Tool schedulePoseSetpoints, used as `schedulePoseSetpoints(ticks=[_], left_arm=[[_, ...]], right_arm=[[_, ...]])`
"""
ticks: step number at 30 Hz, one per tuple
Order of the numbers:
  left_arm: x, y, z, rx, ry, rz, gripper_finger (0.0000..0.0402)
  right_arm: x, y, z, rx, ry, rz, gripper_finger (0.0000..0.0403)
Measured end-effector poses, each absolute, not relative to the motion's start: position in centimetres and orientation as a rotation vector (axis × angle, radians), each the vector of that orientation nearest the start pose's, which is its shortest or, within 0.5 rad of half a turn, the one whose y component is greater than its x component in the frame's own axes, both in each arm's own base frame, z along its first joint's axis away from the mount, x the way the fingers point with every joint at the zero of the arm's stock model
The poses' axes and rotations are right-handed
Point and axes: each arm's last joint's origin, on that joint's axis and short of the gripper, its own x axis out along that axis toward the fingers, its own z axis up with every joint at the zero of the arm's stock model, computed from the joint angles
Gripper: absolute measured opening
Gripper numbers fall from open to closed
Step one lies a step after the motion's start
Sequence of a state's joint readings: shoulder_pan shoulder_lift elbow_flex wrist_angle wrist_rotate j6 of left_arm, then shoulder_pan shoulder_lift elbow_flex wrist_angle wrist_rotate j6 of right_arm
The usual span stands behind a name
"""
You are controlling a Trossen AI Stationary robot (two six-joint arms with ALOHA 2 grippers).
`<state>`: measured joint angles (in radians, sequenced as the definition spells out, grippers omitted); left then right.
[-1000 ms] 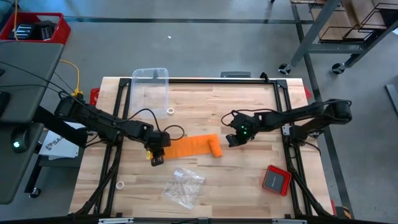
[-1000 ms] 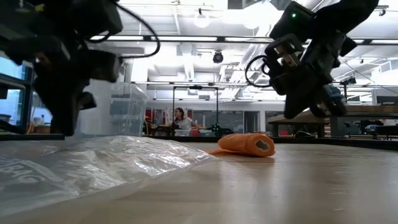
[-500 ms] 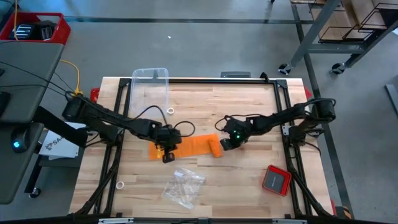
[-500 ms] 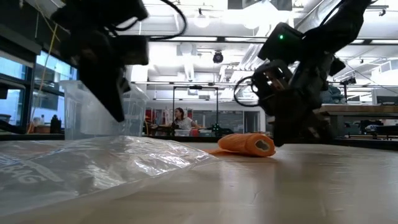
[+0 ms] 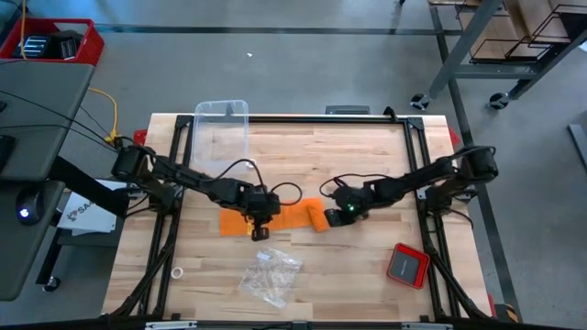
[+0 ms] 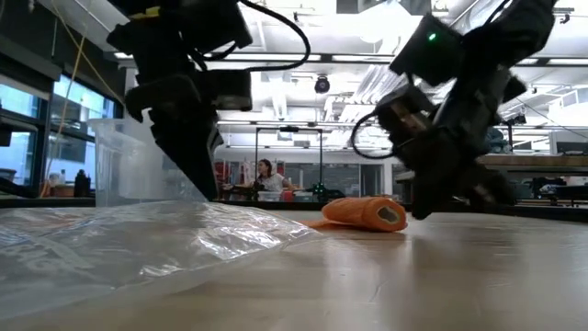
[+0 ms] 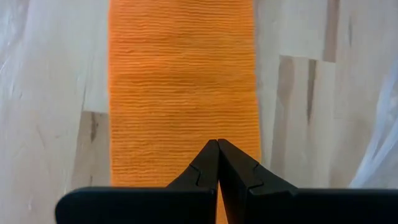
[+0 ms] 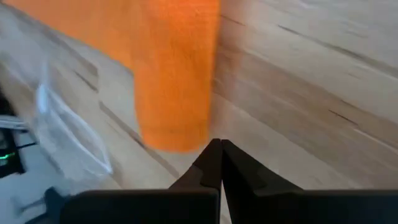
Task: Roll bandage
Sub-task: Roll the orange bandage
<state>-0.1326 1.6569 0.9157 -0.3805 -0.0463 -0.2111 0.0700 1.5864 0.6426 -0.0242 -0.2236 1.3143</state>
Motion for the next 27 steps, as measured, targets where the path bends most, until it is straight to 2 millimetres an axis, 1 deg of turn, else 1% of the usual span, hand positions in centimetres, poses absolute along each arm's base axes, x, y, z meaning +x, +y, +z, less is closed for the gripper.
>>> schedulePoseSetpoints(ticks=[2,5,9,12,18,21,23,27], left_arm=[[30.4,-4.1,15.9,-0.063,1.112,0.027,0.0],[30.5,-4.3,16.0,-0.051,1.09,0.016,0.0],[31.0,-4.6,16.3,-0.057,1.026,0.006,0.0],[31.3,-4.6,16.5,-0.083,0.992,0.014,0.0],[31.4,-4.6,16.5,-0.141,0.98,0.045,0.0],[31.4,-4.6,16.5,-0.173,0.981,0.061,0.0],[31.4,-4.6,16.5,-0.196,0.98,0.073,0.0],[31.4,-4.6,16.5,-0.215,0.98,0.083,0.0]], right_arm=[[26.3,2.8,13.3,1.271,1.007,-0.456,0.0],[25.5,3.0,14.7,1.277,0.961,-0.502,0.0],[25.5,3.1,15.9,1.281,0.865,-0.499,0.0012],[25.9,3.1,16.2,1.27,0.815,-0.471,0.0049],[27.2,3.1,15.5,1.235,0.749,-0.417,0.017],[27.7,3.1,14.9,1.201,0.774,-0.428,0.0217],[27.8,2.9,14.4,1.178,0.782,-0.455,0.0233],[28.0,2.5,13.7,1.175,0.781,-0.488,0.0239]])
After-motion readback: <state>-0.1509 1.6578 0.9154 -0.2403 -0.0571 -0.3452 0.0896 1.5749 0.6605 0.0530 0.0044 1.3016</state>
